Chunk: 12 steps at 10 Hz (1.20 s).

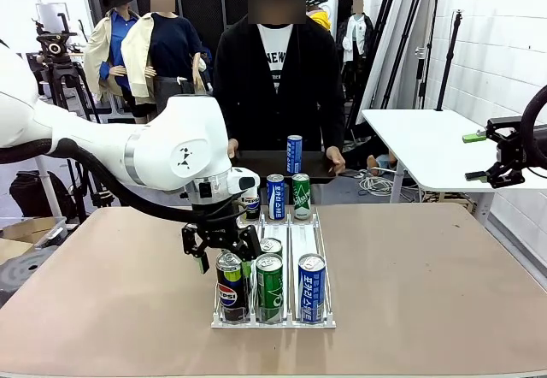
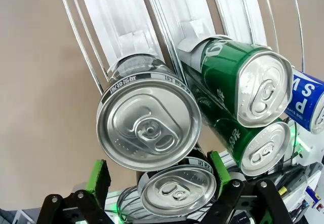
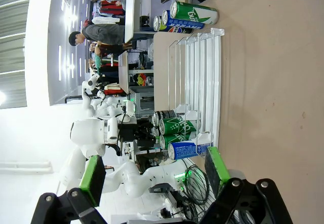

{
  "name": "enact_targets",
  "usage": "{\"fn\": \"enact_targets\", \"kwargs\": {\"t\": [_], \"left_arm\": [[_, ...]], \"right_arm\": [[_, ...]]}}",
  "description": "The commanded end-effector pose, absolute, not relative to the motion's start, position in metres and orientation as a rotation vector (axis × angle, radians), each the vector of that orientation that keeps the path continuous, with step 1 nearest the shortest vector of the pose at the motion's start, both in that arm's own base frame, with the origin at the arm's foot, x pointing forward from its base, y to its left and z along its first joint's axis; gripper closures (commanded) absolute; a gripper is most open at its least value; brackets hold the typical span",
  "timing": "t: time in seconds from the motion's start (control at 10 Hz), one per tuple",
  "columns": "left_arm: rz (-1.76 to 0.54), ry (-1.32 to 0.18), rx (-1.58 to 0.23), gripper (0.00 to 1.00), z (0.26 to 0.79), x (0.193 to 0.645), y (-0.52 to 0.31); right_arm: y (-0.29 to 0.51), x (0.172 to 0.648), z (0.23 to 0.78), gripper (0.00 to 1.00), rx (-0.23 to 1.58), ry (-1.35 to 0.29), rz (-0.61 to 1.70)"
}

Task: Retrieve and hand over the desired beverage to the person.
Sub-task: Pick up another can of the same type that the person held from the Automatic Can Dispenser.

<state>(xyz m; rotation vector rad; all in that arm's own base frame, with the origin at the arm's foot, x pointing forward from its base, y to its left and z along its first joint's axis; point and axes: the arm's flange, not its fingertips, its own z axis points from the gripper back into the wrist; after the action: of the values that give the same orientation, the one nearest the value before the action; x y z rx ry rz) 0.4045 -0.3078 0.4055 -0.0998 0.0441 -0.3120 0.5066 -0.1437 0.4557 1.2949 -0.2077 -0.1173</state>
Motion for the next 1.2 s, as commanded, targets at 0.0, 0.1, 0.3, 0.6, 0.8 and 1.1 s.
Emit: {"fn": "enact_targets", "kwargs": {"t": [0.0,0.1,0.3,0.6,0.8,1.1], "left_arm": [[-0.311,0.039,-0.099,0.00,0.4077,0.4038,-0.3075],[-0.311,0.039,-0.099,0.00,0.4077,0.4038,-0.3075],[-0.311,0.039,-0.099,0.00,0.4077,0.4038,-0.3075],[-0.311,0.039,-0.099,0.00,0.4077,0.4038,-0.3075],[-0.311,0.039,-0.099,0.00,0.4077,0.4038,-0.3075],[-0.337,0.038,-0.109,0.00,0.4039,0.4046,-0.3093]], "right_arm": [[-0.1429,0.5070,0.4551,0.00,1.284,-0.215,-0.114],[-0.1429,0.5070,0.4551,0.00,1.284,-0.215,-0.114],[-0.1429,0.5070,0.4551,0.00,1.284,-0.215,-0.114],[-0.1429,0.5070,0.4551,0.00,1.284,-0.215,-0.114],[-0.1429,0.5070,0.4551,0.00,1.284,-0.215,-0.114],[-0.1429,0.5070,0.4551,0.00,1.284,-0.215,-0.114]]}}
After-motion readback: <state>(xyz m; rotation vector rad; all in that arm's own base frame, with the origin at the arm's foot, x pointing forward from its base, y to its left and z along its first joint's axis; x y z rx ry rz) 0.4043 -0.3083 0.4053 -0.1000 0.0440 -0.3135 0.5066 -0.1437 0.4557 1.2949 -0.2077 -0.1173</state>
